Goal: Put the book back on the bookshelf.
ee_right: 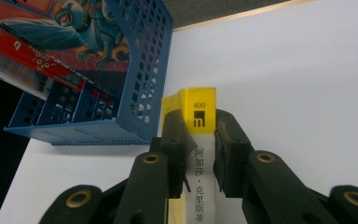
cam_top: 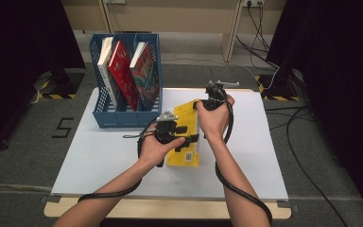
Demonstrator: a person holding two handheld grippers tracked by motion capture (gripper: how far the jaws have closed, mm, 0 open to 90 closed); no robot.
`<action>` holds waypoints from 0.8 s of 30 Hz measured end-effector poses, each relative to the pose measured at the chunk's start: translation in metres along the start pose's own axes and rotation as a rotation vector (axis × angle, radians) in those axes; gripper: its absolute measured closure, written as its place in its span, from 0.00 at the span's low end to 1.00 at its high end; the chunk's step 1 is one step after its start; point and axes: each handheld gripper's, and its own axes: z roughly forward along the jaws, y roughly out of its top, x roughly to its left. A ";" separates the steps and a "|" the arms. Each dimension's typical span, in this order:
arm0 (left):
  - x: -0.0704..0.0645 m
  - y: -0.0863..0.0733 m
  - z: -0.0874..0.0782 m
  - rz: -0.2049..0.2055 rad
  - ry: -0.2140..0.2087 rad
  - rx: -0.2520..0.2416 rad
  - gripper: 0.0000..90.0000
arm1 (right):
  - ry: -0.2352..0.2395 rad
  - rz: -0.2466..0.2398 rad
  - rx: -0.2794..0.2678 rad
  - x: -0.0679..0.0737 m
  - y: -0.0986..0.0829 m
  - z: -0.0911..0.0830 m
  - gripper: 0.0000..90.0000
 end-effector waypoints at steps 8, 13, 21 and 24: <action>-0.003 0.003 0.008 0.021 0.036 0.012 0.40 | -0.004 -0.005 -0.011 0.004 -0.001 0.000 0.85; -0.004 0.005 0.012 0.051 0.077 0.010 0.40 | 0.002 -0.005 -0.023 0.006 -0.002 -0.003 0.85; -0.004 0.011 0.014 0.082 0.118 -0.001 0.40 | -0.002 -0.025 -0.061 0.011 0.000 -0.013 0.85; -0.004 0.012 0.016 0.090 0.126 -0.005 0.41 | -0.002 -0.031 -0.074 0.013 0.001 -0.018 0.85</action>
